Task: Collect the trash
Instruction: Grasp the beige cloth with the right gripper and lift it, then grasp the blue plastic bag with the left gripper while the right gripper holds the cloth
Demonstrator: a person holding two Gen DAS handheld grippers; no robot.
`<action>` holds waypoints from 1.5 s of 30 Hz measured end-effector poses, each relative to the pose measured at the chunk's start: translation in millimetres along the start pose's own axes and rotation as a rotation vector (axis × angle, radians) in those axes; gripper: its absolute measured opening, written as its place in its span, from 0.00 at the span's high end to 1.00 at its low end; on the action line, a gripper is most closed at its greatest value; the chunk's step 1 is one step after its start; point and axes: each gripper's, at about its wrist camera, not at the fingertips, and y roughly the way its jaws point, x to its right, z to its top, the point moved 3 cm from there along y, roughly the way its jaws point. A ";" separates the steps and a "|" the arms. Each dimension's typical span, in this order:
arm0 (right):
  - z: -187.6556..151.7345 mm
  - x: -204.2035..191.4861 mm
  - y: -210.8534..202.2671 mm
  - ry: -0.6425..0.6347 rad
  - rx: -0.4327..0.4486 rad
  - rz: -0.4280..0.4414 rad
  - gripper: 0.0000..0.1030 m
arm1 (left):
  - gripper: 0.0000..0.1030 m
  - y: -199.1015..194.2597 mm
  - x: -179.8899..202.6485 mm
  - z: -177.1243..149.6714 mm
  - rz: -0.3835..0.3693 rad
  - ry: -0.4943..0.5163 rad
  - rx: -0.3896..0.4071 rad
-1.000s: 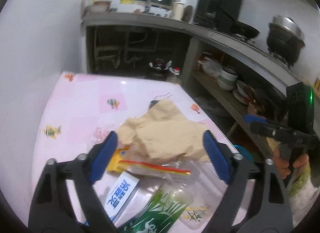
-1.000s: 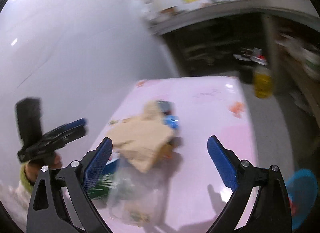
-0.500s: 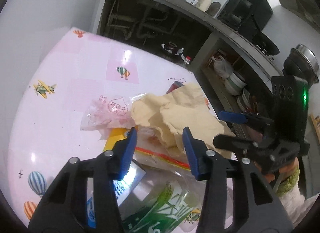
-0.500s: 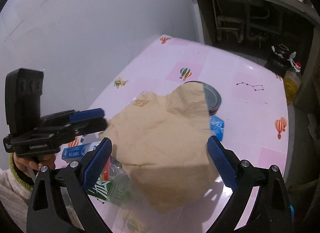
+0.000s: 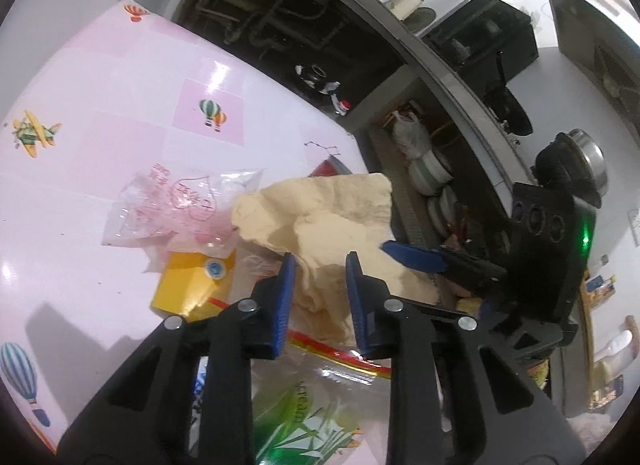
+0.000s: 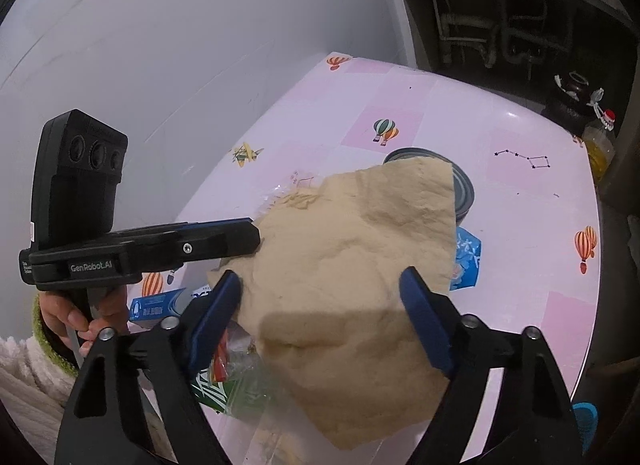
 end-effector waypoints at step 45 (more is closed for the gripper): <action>-5.7 22.0 -139.5 0.174 0.396 0.004 0.96 | 0.31 -70.8 61.5 -26.5 0.104 0.476 0.167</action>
